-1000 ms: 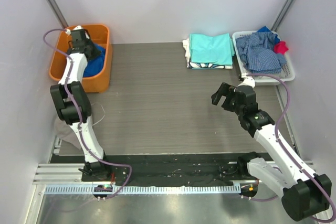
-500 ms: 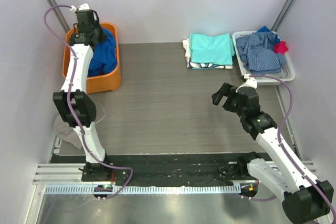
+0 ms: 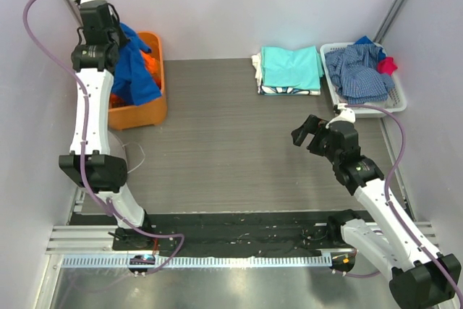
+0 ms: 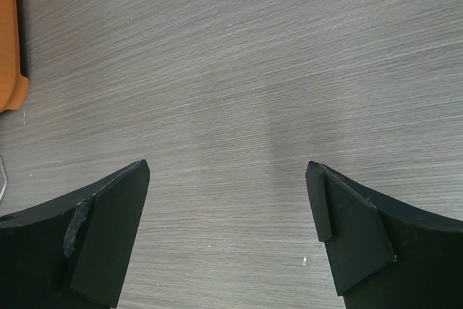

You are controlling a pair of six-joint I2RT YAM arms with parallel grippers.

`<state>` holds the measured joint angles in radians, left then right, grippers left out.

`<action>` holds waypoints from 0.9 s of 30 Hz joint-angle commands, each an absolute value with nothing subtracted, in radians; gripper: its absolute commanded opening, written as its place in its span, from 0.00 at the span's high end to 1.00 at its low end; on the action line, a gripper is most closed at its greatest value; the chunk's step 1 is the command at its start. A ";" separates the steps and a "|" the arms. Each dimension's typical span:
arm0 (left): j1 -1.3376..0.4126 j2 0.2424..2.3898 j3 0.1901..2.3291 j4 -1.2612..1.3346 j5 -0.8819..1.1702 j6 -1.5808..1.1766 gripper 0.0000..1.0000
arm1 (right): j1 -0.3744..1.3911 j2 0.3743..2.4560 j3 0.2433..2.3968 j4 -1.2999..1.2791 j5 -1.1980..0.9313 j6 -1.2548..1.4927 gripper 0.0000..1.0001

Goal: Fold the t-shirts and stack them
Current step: Grab the tshirt from the pile

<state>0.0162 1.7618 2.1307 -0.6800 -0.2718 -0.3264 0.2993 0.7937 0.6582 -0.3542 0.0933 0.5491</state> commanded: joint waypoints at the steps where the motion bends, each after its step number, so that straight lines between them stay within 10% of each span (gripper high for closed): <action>1: 0.018 1.732 2.191 -0.650 -0.331 -0.258 1.00 | 0.302 0.775 0.664 -0.350 0.080 0.555 0.00; 7: 0.018 1.733 2.054 -0.600 -0.325 -0.248 0.99 | 0.302 0.785 0.658 -0.347 0.080 0.552 0.00; 27: 0.018 1.821 1.744 -0.462 -0.397 -0.279 0.51 | 0.302 0.802 0.632 -0.336 0.078 0.546 0.00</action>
